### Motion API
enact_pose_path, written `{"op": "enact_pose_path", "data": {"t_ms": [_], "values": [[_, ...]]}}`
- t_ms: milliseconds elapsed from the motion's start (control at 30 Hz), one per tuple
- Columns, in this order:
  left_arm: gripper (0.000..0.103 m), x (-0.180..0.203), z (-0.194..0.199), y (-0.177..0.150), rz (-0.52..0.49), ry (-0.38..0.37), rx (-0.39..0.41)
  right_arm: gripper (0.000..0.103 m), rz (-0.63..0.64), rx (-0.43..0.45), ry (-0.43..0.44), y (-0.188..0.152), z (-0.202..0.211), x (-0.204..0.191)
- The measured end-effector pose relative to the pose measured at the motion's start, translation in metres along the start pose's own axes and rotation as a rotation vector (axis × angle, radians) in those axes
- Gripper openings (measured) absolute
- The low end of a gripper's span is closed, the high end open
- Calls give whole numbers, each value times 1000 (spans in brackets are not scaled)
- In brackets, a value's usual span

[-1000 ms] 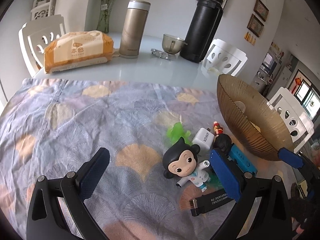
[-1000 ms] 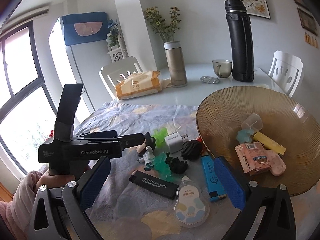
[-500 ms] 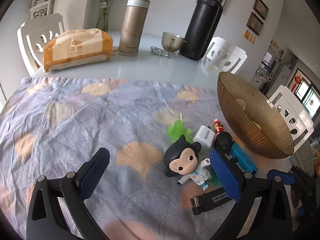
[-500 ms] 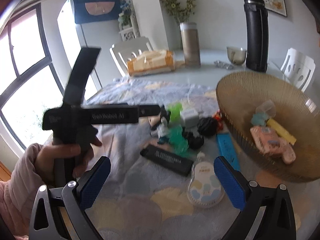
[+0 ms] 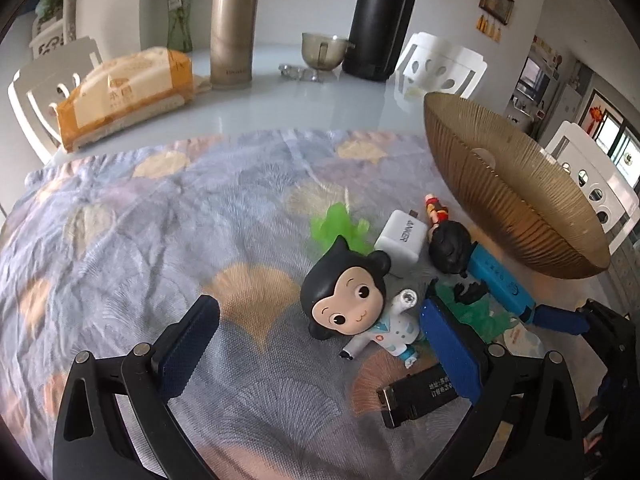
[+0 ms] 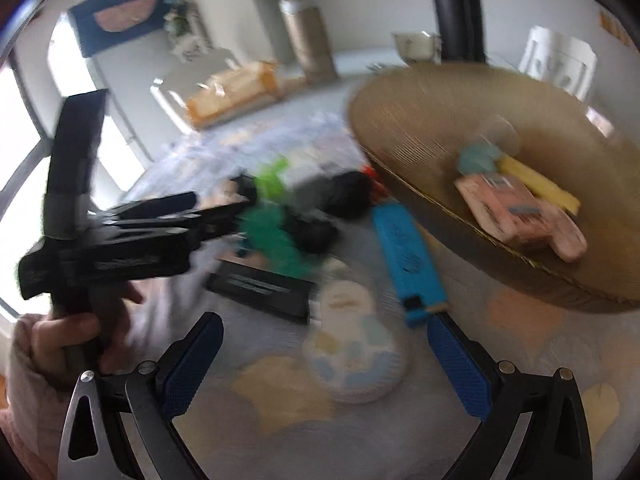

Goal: Organize rigid objects
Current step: 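Grasp the monkey figure with the left tool while the right tool reaches toward the white round container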

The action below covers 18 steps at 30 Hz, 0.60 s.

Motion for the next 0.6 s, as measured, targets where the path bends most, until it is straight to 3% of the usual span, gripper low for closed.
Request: {"op": "enact_pose_path", "data": {"t_ms": [100,233,267,367,533,600], "values": [[102,-4,-4,2,32,-10,-7,96,56,-8,-62,0,-4,-2],[102,-2,-9,3,19,37,-19,68,95,2,-99,2,-2,-5],[103,0,-11,3,1,59,-28,67,90,6,-96,2,-1,-4],[103,4,-16,3,-27,92,-42,48,46,29,-55,3,4,1],[102,4,-16,3,-35,100,-45,47,-37,51,35,6,8,8],[81,5,-12,5,-34,81,-22,47,-39,57,46,7,8,6]]}}
Point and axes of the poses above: each gripper's, at about its wrist camera, not at the fingertips, and z roughly against the way its jaws point, x to its right, y to its top, the point moved 8 cm from there along -z, roughly the way its jaws point, and after that the axes turned 1 degree about z, right-handed, at the moved point
